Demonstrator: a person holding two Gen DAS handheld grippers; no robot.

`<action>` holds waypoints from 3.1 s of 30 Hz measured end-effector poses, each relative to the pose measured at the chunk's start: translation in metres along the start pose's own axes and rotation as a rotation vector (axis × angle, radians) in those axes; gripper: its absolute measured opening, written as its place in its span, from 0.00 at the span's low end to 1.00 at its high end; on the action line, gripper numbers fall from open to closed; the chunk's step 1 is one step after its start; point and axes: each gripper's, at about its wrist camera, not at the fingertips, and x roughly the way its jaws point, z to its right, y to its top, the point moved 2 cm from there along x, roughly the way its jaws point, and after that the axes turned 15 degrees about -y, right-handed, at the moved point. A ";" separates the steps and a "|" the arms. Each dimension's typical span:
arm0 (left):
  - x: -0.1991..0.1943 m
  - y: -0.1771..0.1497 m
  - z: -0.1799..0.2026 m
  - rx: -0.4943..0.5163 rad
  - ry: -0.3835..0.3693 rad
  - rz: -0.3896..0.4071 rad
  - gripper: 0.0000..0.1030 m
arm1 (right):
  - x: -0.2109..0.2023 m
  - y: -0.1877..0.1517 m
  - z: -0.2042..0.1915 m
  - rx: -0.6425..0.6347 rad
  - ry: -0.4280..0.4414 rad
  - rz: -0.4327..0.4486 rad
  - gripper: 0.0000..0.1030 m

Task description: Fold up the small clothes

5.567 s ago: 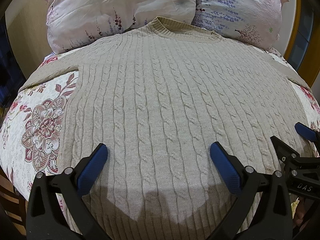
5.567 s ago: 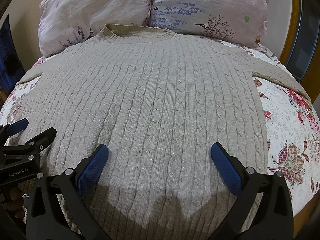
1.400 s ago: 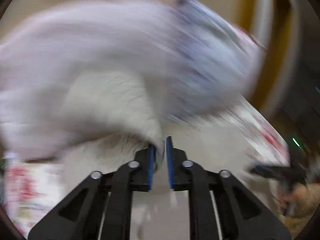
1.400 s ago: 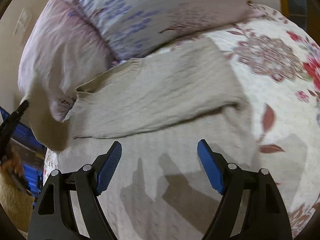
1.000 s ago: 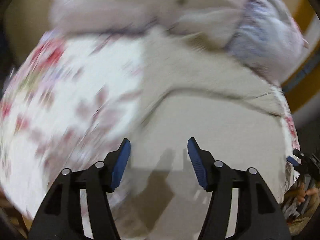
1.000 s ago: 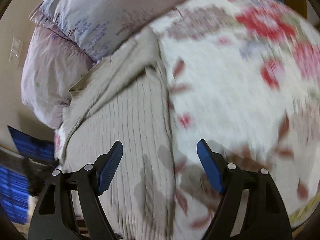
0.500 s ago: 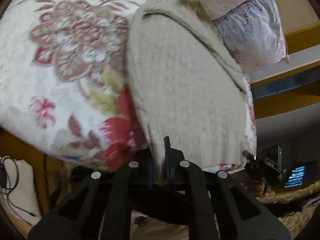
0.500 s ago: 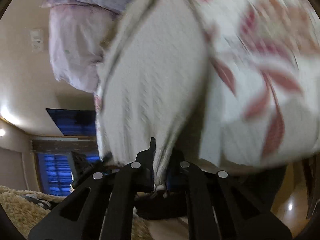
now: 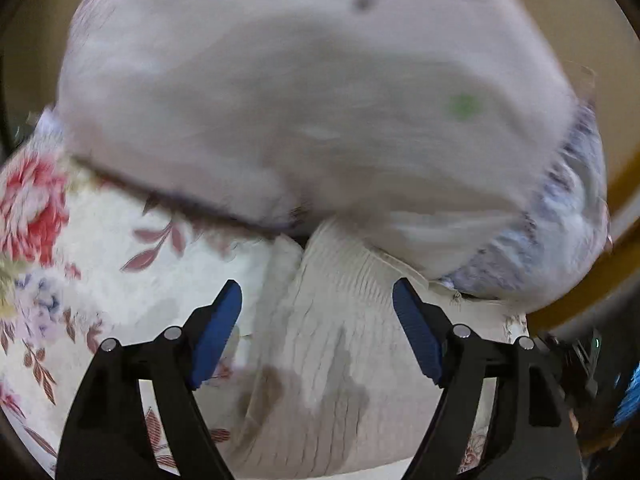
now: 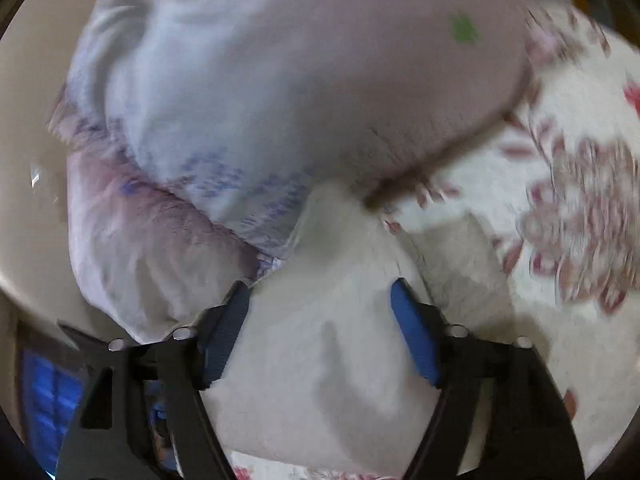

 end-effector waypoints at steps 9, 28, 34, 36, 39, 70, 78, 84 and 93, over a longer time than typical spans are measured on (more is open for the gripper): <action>0.051 -0.044 -0.045 -0.155 -0.085 -0.153 0.52 | -0.010 -0.026 0.055 0.021 -0.043 -0.054 0.87; 0.234 -0.134 0.239 -0.495 -0.884 -0.373 0.25 | -0.056 0.034 0.102 -0.025 -0.091 -0.003 0.87; 0.177 -0.104 0.195 -0.147 -0.459 -0.192 0.69 | -0.032 0.039 0.098 -0.064 -0.089 -0.103 0.87; 0.175 -0.106 0.182 -0.090 -0.339 -0.235 0.73 | -0.012 0.040 0.102 -0.043 -0.098 -0.164 0.87; 0.182 -0.124 0.168 -0.023 -0.222 -0.334 0.73 | 0.010 0.040 0.106 -0.018 -0.099 -0.244 0.87; 0.070 -0.159 0.117 0.342 0.106 -0.184 0.86 | -0.009 -0.099 -0.070 -0.517 -0.013 -0.084 0.62; 0.045 -0.213 0.117 0.366 0.238 -0.207 0.98 | 0.014 -0.139 -0.081 -0.563 -0.260 -0.022 0.71; 0.039 -0.255 0.112 0.401 0.244 -0.227 0.98 | -0.015 -0.189 -0.050 -0.576 -0.346 0.068 0.95; 0.049 -0.283 0.113 0.511 0.286 -0.214 0.98 | -0.022 -0.227 -0.021 -0.647 -0.471 0.049 0.98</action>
